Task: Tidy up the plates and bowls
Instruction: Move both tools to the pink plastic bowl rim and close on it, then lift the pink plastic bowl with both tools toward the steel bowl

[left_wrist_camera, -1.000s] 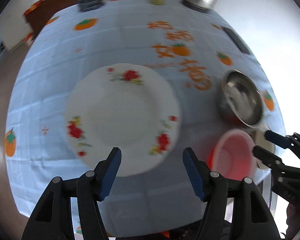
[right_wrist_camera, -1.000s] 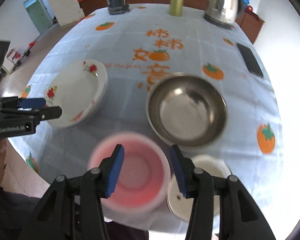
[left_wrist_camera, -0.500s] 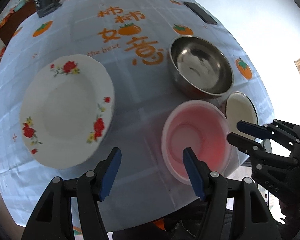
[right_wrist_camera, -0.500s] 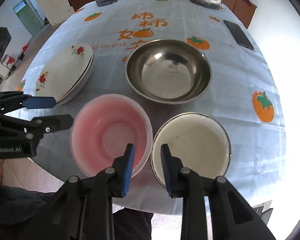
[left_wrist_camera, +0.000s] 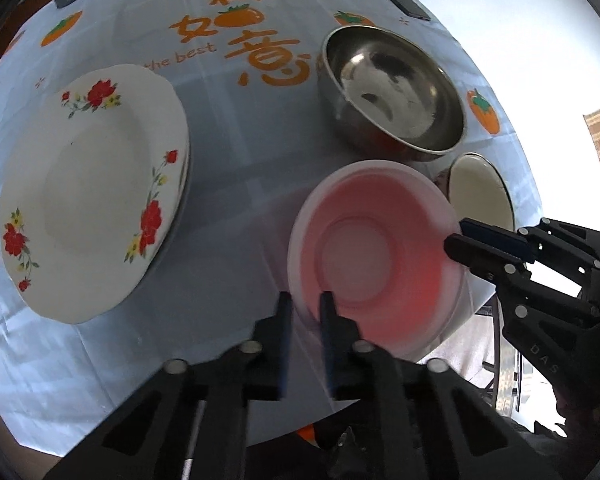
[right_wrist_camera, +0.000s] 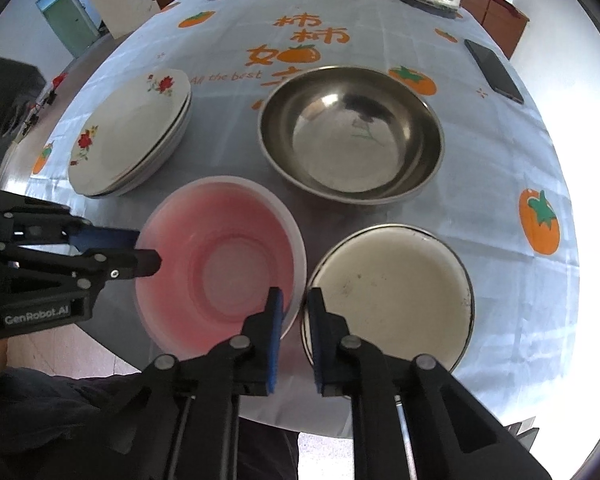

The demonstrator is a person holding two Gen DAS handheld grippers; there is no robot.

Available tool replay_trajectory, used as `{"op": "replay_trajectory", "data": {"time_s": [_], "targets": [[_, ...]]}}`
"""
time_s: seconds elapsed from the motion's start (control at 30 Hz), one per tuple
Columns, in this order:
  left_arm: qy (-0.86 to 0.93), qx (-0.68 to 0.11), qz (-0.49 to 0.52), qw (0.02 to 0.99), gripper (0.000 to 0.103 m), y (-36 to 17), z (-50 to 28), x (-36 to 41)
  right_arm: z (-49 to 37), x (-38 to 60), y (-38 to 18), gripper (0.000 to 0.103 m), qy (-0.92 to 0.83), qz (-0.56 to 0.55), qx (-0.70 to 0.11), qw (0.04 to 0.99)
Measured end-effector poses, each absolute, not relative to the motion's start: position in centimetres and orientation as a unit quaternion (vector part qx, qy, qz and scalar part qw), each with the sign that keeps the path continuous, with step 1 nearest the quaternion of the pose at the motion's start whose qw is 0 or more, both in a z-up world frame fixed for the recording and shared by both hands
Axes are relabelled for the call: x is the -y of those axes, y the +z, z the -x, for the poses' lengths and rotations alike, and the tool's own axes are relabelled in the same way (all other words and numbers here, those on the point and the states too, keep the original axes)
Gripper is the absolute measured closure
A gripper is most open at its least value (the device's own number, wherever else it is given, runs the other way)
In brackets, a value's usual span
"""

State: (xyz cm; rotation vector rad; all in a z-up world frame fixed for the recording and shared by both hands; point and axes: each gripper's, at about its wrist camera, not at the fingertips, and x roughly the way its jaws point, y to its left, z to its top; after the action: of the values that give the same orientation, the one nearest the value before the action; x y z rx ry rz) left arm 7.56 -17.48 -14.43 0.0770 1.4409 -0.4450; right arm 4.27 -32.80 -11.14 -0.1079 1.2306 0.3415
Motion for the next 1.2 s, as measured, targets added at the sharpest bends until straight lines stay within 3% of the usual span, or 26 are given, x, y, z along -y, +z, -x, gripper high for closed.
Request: {"op": "replay_trajectory", "data": {"time_s": [0.63,0.97,1.1,1.2], "targets": [[-0.195,-0.653,-0.016,0.731,0.097,-14.1,-7.7,16.0,-4.2,31.7,-10.6,0.096,0.17,0.057,-0.563,0.807],[-0.174,-0.654,-0.002,0.736,0.097,-14.0,-8.0,14.2,-4.5,30.9,-11.1,0.086,0.185,0.057,-0.572,0.797],[-0.174,-0.655,-0.002,0.736,0.097,-14.0,-7.9,13.9,-4.2,30.4,-11.2,0.095,0.193,0.067,-0.571,0.795],[-0.179,-0.652,-0.004,0.737,0.097,-13.7,-7.8,14.2,-4.2,30.6,-11.1,0.096,0.193,0.064,-0.57,0.796]]}}
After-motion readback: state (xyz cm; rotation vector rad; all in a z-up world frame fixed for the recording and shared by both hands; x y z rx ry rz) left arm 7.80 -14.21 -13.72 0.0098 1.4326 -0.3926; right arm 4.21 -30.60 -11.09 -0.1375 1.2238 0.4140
